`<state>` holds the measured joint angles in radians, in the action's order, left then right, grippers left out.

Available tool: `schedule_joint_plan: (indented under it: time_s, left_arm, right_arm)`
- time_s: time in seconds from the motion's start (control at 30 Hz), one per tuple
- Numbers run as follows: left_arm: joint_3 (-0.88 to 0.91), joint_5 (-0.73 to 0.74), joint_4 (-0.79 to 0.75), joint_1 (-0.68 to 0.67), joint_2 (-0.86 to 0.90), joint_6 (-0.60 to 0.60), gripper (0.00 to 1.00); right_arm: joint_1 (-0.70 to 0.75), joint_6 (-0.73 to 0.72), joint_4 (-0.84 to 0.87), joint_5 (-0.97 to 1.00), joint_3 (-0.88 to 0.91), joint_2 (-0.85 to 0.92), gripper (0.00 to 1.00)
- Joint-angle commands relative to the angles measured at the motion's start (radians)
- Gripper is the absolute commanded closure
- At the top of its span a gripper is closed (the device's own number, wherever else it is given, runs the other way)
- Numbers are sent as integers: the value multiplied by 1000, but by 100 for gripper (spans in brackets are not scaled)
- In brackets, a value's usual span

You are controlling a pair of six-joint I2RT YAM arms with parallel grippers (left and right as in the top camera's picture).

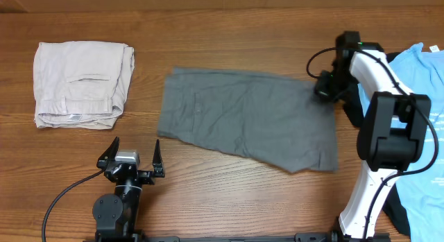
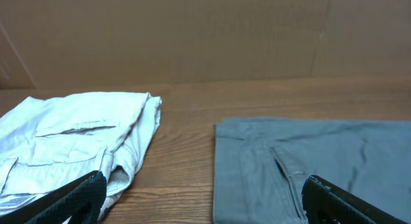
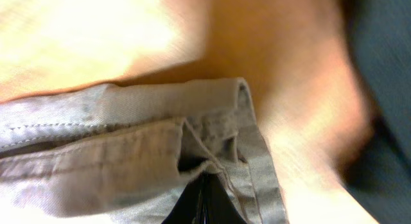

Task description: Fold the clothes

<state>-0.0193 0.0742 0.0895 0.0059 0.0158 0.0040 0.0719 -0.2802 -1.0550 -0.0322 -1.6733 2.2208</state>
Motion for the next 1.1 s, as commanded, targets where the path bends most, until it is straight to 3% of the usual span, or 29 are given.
schedule_joint_plan:
  time_s: [0.0,0.23,0.43,0.57,0.63,0.7,0.83,1.07]
  left_arm:
    - [6,-7,-2,-6,-11,19,0]
    - [6,-7,-2,-6,-11,19,0]
    - [6,-7,-2,-6,-11,19,0]
    - [6,-7,-2,-6,-11,19,0]
    - [6,-7,-2,-6,-11,19,0]
    - [6,-7,-2,-6,-11,18,0]
    - [6,-7,-2,-6,-11,19,0]
    - [6,-7,-2,-6,-11,19,0]
  right_arm:
    - [-58,-1,98,-21,24,61,96]
    - [-82,4,112,-21,-21,56,96]
    - [-82,71,-30,9,-257,-20,96]
    - [-82,66,-230,3,-485,-66,81]
    - [-82,66,-341,1,-582,-80,62]
    - [-82,66,-425,1,-645,-87,37]
    - [-82,67,-536,1,-694,-89,3]
    - [-82,67,-570,2,-690,-87,0]
